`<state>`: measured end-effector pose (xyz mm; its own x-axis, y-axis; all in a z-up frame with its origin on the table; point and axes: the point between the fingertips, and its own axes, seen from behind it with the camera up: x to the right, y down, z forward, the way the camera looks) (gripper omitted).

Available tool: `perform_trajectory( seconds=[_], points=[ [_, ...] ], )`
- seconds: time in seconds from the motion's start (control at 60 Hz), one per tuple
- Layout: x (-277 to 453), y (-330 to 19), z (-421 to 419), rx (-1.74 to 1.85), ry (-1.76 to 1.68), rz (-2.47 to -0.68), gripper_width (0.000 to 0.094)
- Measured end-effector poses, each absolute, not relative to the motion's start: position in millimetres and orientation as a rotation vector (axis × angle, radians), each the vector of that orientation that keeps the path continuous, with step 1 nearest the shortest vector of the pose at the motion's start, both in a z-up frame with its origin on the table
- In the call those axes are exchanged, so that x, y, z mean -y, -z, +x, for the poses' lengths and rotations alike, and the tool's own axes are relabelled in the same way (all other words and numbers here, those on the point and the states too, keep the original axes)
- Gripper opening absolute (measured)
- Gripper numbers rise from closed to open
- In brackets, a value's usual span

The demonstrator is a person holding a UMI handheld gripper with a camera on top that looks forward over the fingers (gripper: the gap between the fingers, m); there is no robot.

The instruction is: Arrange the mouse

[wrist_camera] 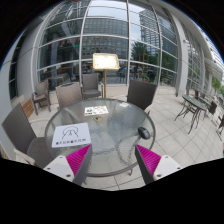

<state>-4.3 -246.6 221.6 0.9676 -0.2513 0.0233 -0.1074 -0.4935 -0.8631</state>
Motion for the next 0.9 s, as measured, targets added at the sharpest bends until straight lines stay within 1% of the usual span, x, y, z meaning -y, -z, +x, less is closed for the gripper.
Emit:
perform_trajectory(
  seconds=[0.067,0.083,0.117,0.133,0.167,0.183,0.25,0.267,0.283,0.35,0.417,0.533,0.667,0.9],
  points=[
    [251,-206,-4,-0.238,0.171,-2.127,0.0867],
    [245,-184,1,-0.237,0.168,-2.132,0.0867],
    [245,-164,8,-0.241,0.162,-2.155,0.0863],
    [255,-171,8,-0.244,0.159,-2.173,0.0862],
    [254,-153,16,-0.248,0.156,-2.198,0.0863],
    [253,-136,22,-0.251,0.156,-2.205,0.0862],
    [259,-105,49,-0.268,0.183,-2.247,0.0862],
    [261,-106,55,-0.268,0.19,-2.263,0.0863],
    [261,-91,62,-0.269,0.194,-2.265,0.0862],
    [261,-66,92,-0.282,0.211,-2.291,0.0862],
    [254,-47,122,-0.285,0.217,-2.308,0.0857],
    [223,-30,175,-0.275,0.219,-2.319,0.0855],
    [166,-21,221,-0.202,0.209,-2.324,0.0843],
    [63,-4,260,-0.081,0.142,-2.343,0.0839]
  ],
)
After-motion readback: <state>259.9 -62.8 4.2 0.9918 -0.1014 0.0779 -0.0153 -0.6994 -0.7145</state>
